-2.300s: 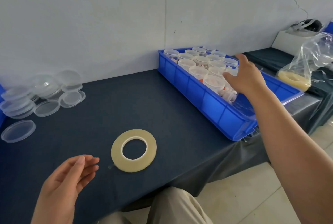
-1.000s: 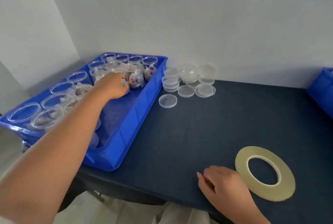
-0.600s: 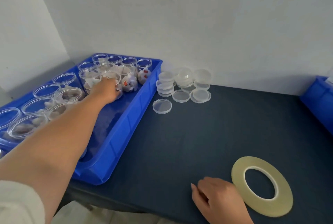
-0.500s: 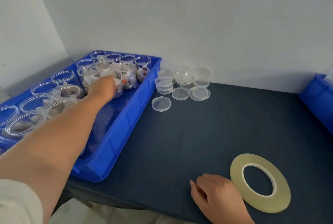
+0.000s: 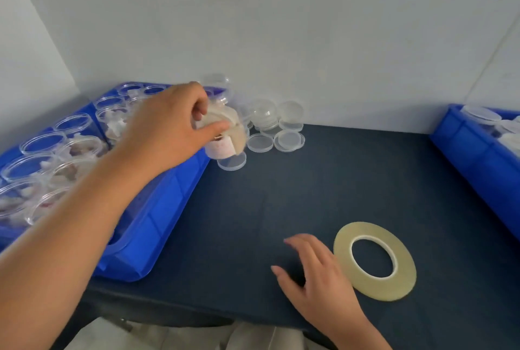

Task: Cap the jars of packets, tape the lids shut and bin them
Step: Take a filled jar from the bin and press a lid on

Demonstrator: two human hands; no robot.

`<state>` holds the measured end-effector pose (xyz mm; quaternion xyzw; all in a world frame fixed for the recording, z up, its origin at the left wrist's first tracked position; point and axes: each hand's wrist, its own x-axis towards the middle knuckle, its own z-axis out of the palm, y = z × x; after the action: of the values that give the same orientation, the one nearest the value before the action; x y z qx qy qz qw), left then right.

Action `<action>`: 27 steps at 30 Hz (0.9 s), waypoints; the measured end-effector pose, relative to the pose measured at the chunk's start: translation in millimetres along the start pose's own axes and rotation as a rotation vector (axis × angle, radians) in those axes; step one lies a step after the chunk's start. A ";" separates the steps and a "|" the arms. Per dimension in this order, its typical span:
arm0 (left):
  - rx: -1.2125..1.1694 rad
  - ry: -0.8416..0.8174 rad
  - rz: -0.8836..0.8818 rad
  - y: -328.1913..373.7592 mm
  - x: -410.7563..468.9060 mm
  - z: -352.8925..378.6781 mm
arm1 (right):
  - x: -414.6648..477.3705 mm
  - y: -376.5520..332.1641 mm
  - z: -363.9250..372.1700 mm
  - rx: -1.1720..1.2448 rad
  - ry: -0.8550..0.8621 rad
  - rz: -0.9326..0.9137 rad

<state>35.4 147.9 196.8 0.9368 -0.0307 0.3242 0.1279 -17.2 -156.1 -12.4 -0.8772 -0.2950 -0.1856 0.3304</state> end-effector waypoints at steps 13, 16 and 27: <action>-0.146 -0.275 0.351 84.0 -139.3 94.7 | 14.5 -9.8 10.7 0.479 0.105 0.385; -0.254 -0.273 0.356 73.8 -145.2 107.6 | 14.3 -5.9 13.1 0.471 0.111 0.367; -0.135 -0.314 -0.510 -27.7 -24.5 201.6 | 15.3 -6.4 14.6 0.448 0.083 0.401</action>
<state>140.9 121.7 23.1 0.9423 0.1643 0.1301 0.2609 -7.8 -136.2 -11.8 -0.8149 -0.1357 -0.0826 0.5575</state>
